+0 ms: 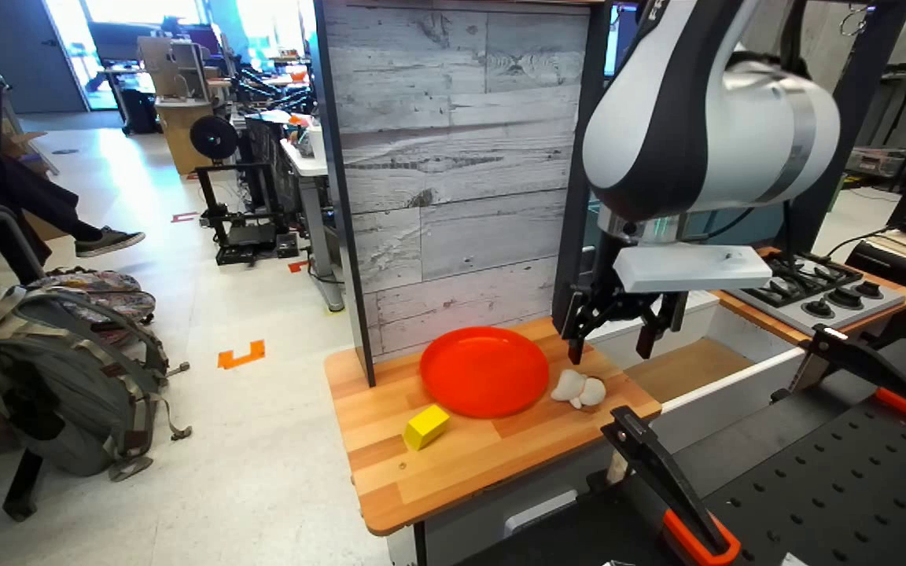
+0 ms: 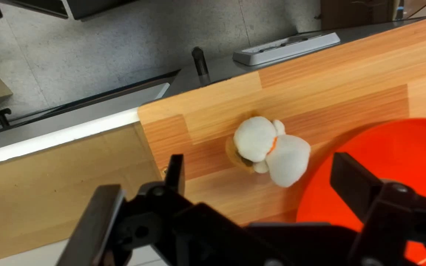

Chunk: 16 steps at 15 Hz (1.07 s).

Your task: Pick the white object and move it to the right on the table

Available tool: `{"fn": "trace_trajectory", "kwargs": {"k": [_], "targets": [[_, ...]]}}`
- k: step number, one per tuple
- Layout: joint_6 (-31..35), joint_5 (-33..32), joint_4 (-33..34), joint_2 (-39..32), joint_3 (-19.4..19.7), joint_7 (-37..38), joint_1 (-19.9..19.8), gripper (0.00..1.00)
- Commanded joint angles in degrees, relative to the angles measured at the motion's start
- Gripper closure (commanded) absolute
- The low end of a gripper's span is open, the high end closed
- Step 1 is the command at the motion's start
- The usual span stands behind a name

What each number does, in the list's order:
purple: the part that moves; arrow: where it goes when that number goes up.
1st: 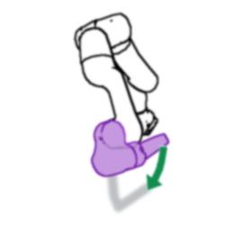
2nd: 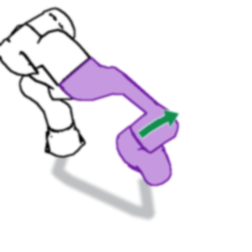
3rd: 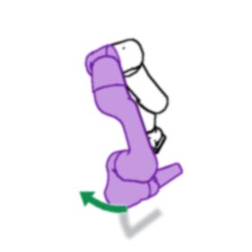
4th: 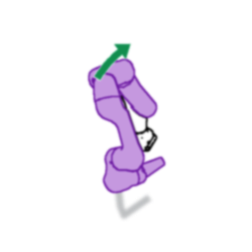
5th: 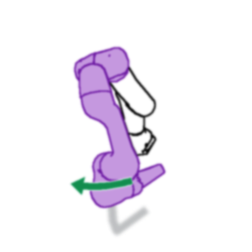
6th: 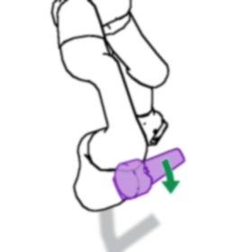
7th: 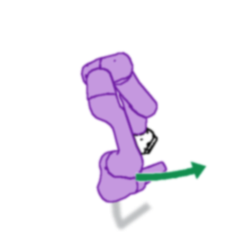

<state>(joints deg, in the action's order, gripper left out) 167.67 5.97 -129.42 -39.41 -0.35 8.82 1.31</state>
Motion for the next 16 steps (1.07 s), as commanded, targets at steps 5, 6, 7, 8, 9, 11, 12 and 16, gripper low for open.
{"fn": "trace_trajectory", "kwargs": {"k": [5, 6, 7, 8, 9, 11, 12, 16], "targets": [[-0.78, -1.89, 8.35, -9.57, 2.18, -0.22, 3.58, 0.0], [-0.77, -2.22, 8.93, -10.23, 2.45, -0.29, 3.99, 0.25], [-0.68, -2.45, 9.43, -10.81, 2.65, -0.36, 4.3, 0.28], [-0.81, -2.51, 9.85, -11.14, 2.64, -0.51, 4.31, 0.34], [-0.8, -2.5, 10.15, -11.34, 2.61, -0.58, 4.26, 0.44], [-0.78, -2.4, 10.56, -11.29, 2.07, -0.99, 3.5, 0.59], [-0.65, -2.29, 10.54, -10.94, 1.82, -1.19, 3.08, 0.66], [1.05, -2.2, 7.56, -7.16, 1.32, -2.16, 2.08, 0.97]]}}
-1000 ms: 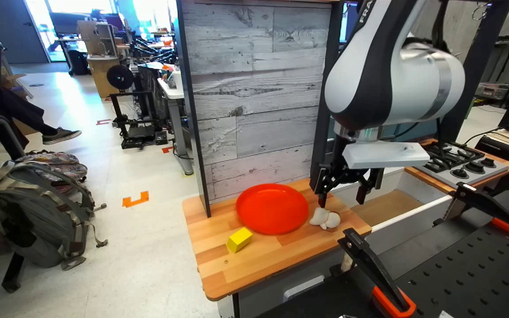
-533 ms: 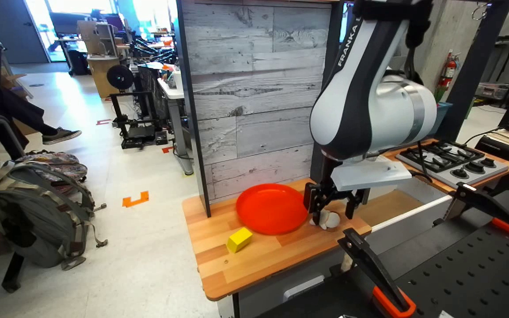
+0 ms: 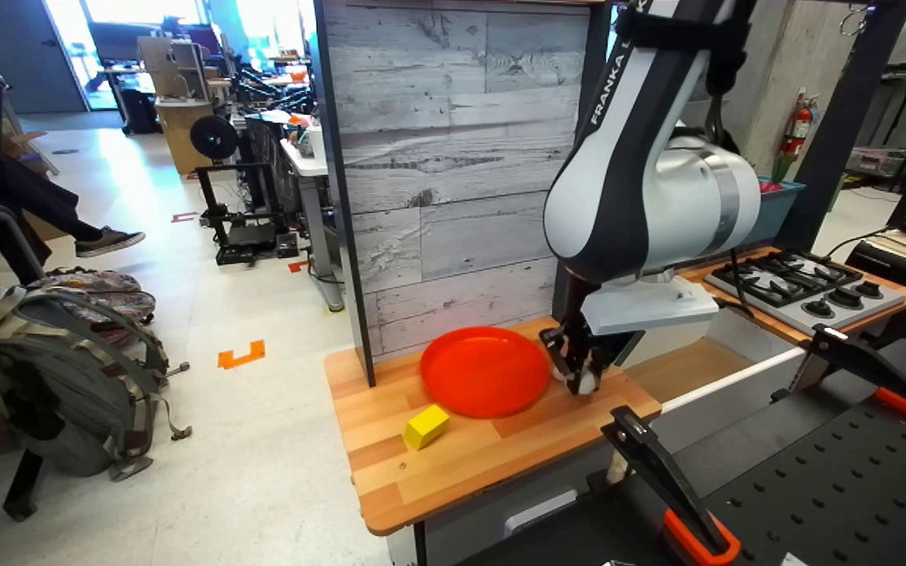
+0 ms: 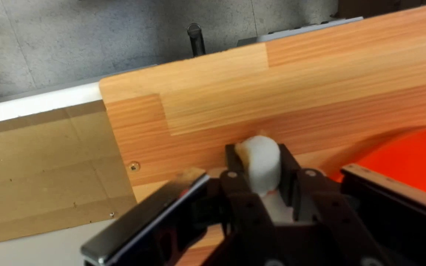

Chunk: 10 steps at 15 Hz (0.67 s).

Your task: Pick the white object and move it to the right on the table

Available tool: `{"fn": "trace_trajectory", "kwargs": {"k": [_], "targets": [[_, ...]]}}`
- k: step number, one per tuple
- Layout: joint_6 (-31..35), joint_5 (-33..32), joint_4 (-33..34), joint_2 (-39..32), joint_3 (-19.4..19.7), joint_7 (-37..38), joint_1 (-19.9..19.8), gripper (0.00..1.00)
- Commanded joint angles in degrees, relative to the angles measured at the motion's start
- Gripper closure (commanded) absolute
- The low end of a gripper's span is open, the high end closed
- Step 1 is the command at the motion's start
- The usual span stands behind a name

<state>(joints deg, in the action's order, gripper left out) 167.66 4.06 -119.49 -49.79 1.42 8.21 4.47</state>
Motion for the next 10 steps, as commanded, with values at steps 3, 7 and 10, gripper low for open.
{"fn": "trace_trajectory", "kwargs": {"k": [3, 7, 10], "targets": [[1.91, -0.44, -6.52, 8.07, -0.28, -1.62, -0.34, 0.96], [5.01, -0.99, -13.09, 16.05, 0.03, -0.83, 2.77, 0.96], [5.12, -1.06, -15.28, 21.04, -1.54, -0.75, 5.08, 0.96]]}}
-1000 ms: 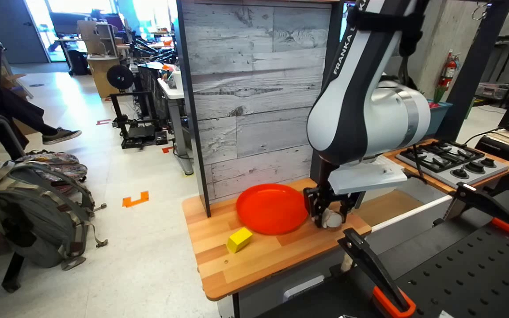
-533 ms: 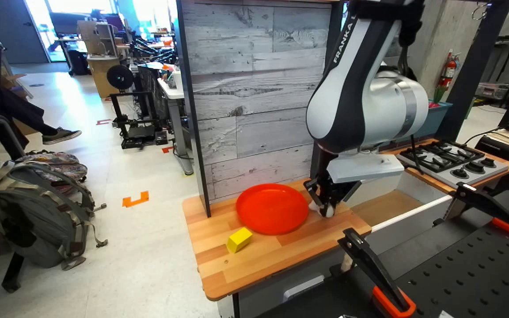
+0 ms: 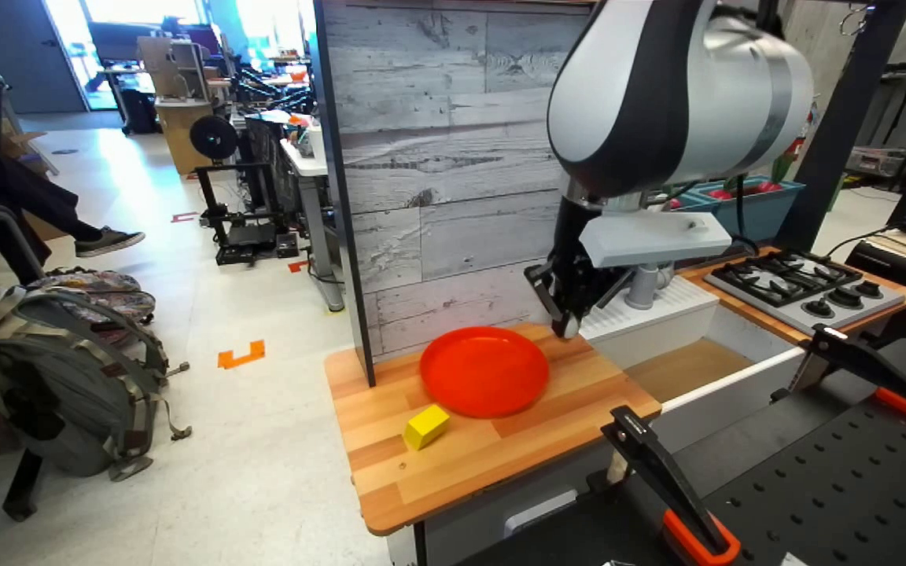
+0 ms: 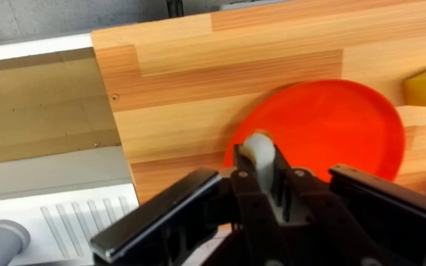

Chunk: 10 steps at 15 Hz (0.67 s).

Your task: Pick the white object and move it to the right on the table

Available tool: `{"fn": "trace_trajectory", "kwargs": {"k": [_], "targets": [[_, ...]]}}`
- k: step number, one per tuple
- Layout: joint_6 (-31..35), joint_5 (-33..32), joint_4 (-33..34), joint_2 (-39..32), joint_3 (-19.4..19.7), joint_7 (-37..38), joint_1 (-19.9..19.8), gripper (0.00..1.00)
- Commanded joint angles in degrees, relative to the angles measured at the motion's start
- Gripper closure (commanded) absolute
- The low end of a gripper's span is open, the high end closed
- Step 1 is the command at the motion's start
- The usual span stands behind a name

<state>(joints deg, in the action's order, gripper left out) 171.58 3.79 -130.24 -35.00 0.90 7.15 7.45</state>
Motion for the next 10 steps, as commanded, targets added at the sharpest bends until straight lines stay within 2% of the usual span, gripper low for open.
{"fn": "trace_trajectory", "kwargs": {"k": [1, 5, 10], "targets": [[1.04, -0.69, -4.48, 7.22, -1.73, 0.65, 3.12, 0.96], [-0.84, -0.89, -1.42, 7.37, -4.77, 0.76, 5.98, 0.96], [-2.58, -1.14, 4.8, 2.25, -6.2, 0.76, 8.92, 0.96]]}}
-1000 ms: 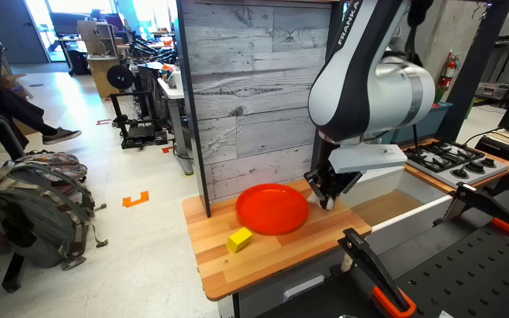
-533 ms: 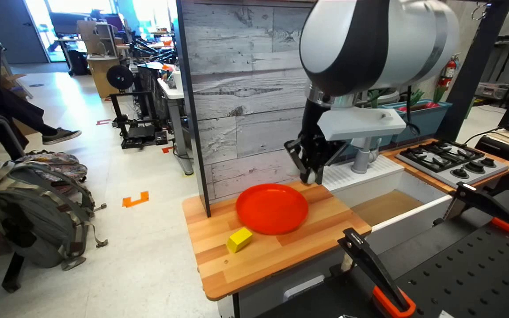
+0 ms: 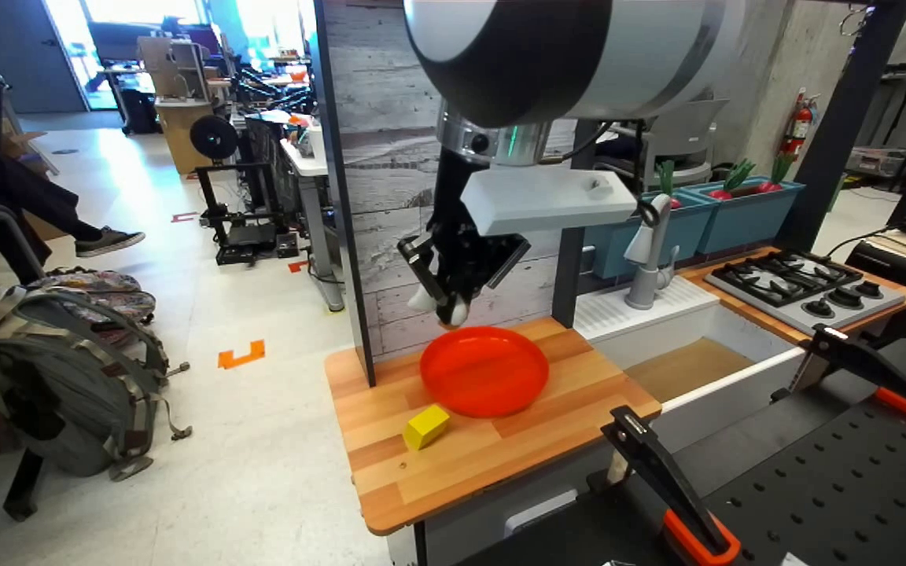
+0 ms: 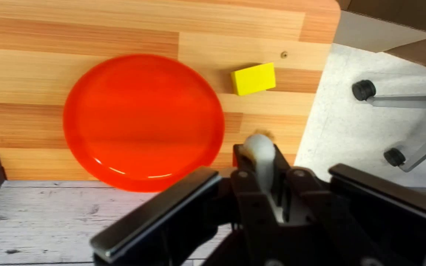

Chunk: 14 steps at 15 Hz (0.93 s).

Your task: Pick the white object and move it to the right on the table

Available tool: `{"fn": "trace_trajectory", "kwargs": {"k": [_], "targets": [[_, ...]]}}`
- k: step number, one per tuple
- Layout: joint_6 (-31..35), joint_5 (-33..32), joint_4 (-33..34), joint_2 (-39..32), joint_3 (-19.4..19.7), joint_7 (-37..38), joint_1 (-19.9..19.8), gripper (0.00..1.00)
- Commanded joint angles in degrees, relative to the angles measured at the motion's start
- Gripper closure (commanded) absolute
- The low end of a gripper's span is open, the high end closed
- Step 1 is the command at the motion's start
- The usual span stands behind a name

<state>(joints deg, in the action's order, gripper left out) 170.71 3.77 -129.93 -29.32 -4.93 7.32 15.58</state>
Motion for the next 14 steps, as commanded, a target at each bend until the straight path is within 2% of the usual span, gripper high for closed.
{"fn": "trace_trajectory", "kwargs": {"k": [1, 14], "targets": [[-1.99, -0.98, 6.18, -4.85, -0.58, 0.58, 0.97, 0.96], [-10.43, -2.19, 26.88, -23.15, 4.54, 4.29, 6.21, 0.96]]}}
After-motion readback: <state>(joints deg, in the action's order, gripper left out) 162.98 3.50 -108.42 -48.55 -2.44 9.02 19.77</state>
